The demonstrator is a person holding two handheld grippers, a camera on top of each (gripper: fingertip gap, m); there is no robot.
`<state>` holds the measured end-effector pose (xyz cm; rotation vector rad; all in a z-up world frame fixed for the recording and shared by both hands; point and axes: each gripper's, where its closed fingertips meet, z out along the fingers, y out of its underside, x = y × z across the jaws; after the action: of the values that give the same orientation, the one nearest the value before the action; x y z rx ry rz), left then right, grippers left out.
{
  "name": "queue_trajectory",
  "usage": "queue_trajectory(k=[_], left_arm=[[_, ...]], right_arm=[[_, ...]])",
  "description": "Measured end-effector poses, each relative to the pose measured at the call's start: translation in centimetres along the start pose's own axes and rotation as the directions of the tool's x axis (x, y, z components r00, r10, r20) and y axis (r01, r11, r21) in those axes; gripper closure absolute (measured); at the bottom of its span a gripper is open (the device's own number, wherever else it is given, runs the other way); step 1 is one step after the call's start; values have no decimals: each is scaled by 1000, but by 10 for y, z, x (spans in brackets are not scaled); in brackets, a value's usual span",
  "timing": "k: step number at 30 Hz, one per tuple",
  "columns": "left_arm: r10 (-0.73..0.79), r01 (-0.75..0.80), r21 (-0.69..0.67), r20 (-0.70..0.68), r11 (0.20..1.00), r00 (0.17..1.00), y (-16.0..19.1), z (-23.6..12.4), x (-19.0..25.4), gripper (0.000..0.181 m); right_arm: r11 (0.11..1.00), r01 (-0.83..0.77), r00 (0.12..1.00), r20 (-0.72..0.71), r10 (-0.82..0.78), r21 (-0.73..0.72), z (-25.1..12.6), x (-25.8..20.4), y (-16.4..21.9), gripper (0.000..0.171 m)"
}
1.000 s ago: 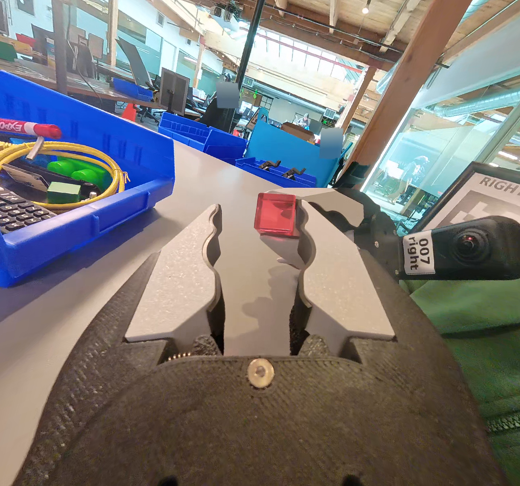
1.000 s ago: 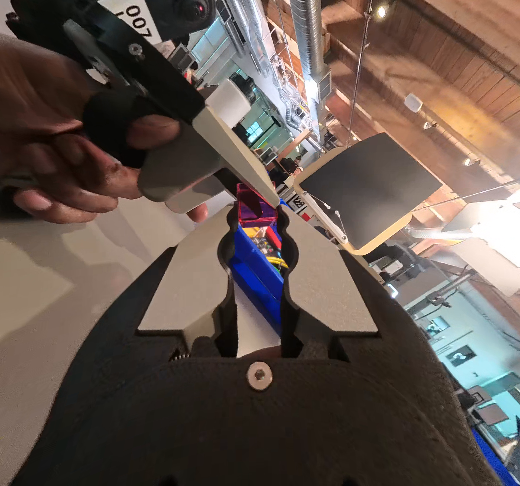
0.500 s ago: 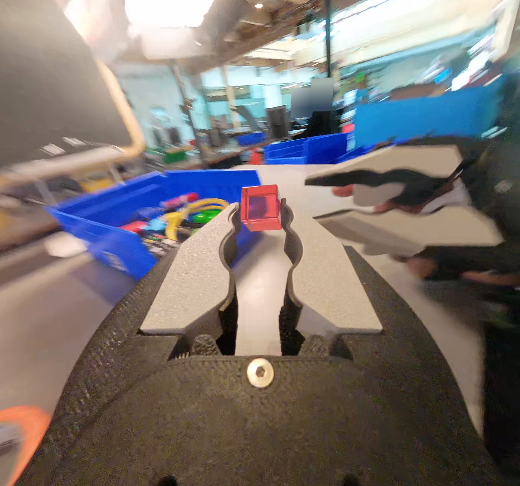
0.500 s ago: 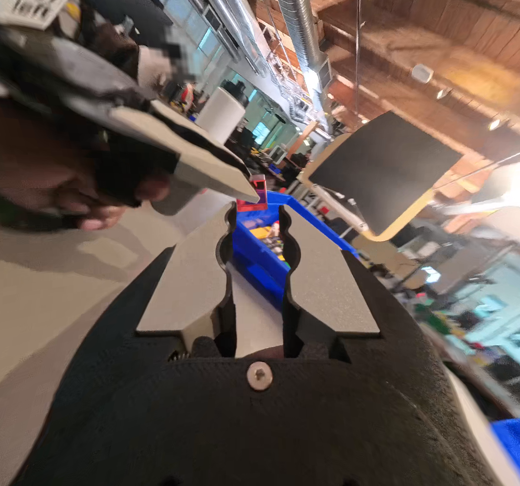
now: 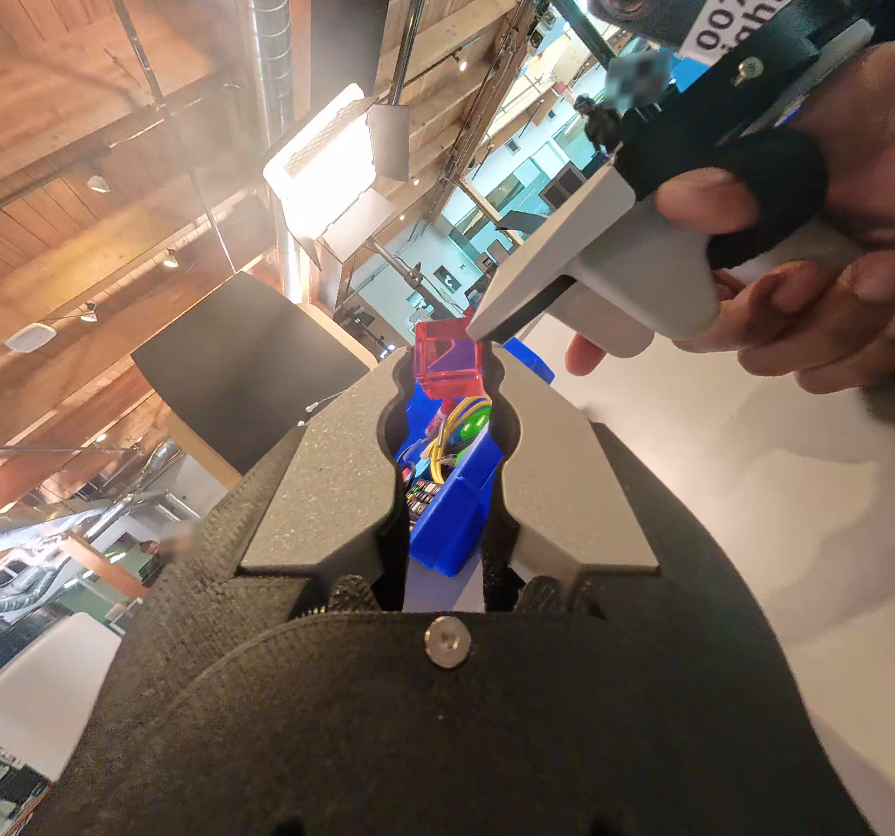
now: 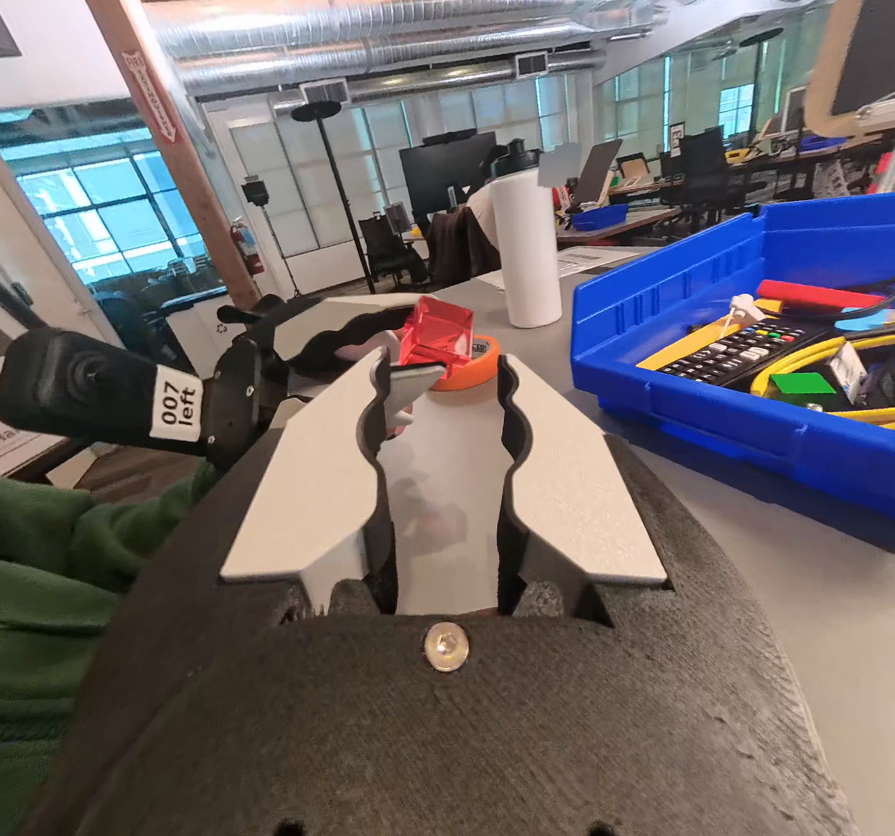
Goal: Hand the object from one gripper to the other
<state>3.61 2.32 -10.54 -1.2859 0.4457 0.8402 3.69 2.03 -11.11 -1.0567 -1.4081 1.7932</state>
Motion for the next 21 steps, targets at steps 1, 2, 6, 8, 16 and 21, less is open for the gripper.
queue_trajectory(k=[1, 2, 6, 8, 16, 21], left_arm=[[7, -7, 3, -10, 1000, 1000, -1, 0, 2, 154], [19, -19, 4, -17, 1000, 1000, -1, 0, 4, 153], [55, -55, -9, -33, 998, 998, 1, 1, 10, 153], [4, -4, -11, -35, 1000, 999, 2, 2, 9, 150], [-700, 701, -54, -145, 711, 699, 10, -2, -18, 120], [-902, 897, -256, -342, 360, 264, 3, -3, 7, 106]], right_arm=[[1000, 6, 1000, 2, -6, -5, 0, -1, 1, 126], [1000, 4, 1000, -2, -4, -6, 0, 0, 1, 127], [1000, -12, 1000, -4, 12, -12, 0, 1, 2, 143], [999, 38, 999, -37, -37, 16, -2, 3, -3, 143], [835, 549, 781, -344, -522, -20, -11, 10, -20, 143], [770, 634, 710, -340, -616, -70, -6, 4, -14, 142]])
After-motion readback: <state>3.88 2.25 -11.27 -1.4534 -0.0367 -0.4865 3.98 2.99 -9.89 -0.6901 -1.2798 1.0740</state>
